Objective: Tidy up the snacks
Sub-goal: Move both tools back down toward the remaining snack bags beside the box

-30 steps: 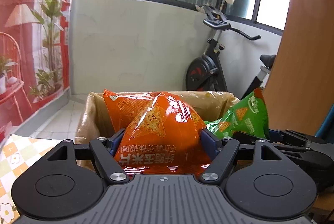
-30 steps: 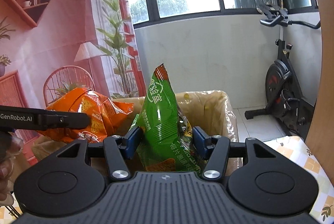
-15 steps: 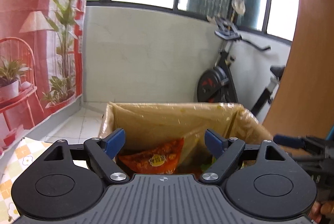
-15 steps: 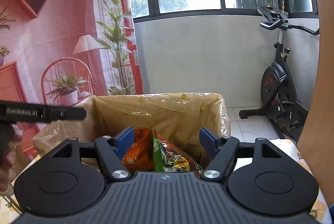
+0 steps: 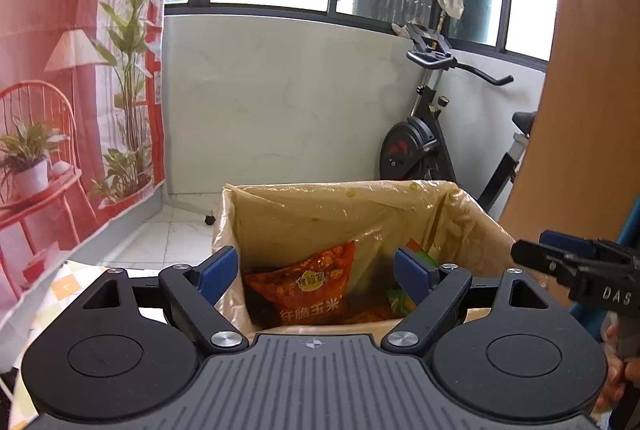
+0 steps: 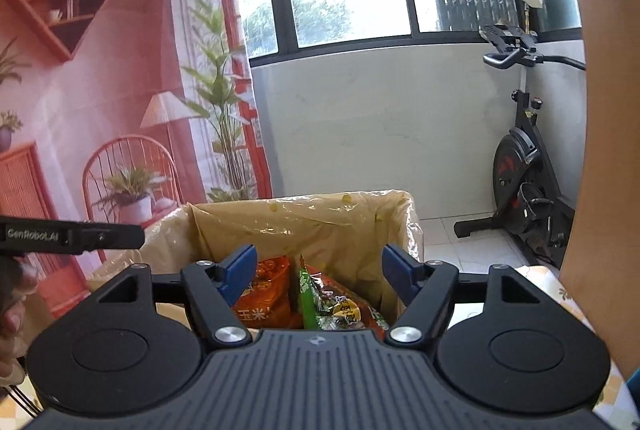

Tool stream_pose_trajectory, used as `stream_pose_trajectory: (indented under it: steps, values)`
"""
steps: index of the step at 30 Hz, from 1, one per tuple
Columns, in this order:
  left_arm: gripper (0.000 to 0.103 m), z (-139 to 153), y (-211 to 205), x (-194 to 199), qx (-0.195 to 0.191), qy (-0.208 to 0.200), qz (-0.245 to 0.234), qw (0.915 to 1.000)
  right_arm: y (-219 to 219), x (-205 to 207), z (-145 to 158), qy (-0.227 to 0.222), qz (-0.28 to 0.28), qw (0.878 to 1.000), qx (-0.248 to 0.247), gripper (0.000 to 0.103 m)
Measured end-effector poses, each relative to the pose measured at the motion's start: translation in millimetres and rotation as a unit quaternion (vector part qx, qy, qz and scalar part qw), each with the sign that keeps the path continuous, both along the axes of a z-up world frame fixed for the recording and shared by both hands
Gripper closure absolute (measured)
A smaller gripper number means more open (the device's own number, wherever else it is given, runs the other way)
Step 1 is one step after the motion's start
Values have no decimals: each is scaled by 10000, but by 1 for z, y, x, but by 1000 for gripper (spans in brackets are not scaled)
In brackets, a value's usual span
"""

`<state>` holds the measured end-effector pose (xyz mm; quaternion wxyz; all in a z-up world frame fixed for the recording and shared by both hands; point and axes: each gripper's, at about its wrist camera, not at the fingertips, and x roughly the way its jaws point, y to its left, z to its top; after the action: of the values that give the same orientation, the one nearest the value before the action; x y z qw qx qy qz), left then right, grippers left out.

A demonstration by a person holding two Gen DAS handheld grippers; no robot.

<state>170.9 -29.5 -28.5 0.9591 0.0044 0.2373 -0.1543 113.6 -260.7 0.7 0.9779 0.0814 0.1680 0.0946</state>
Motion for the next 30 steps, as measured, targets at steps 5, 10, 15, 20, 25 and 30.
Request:
stream_pose_trajectory:
  steps: [5, 10, 15, 20, 25, 30]
  values:
    - [16, 5, 15, -22, 53, -155, 82, 9998, -6, -16, 5, -87, -83, 9999, 60, 31]
    - [16, 6, 31, -40, -185, -263, 354, 9989, -3, -26, 12, -81, -3, 10000, -46, 31]
    - [16, 5, 40, -58, -332, -283, 580, 9974, 6, -40, 15, -64, 267, 9990, -350, 31]
    - [16, 8, 41, -70, -267, -285, 613, 9974, 3, -53, 9, -31, 256, 9991, -336, 31]
    - [16, 3, 40, -80, -229, -205, 549, 9980, 4, -64, -2, 29, 206, 9995, -237, 31]
    - [16, -6, 43, -88, -245, -61, 483, 9985, 6, -76, -6, -4, 155, 9996, -218, 31]
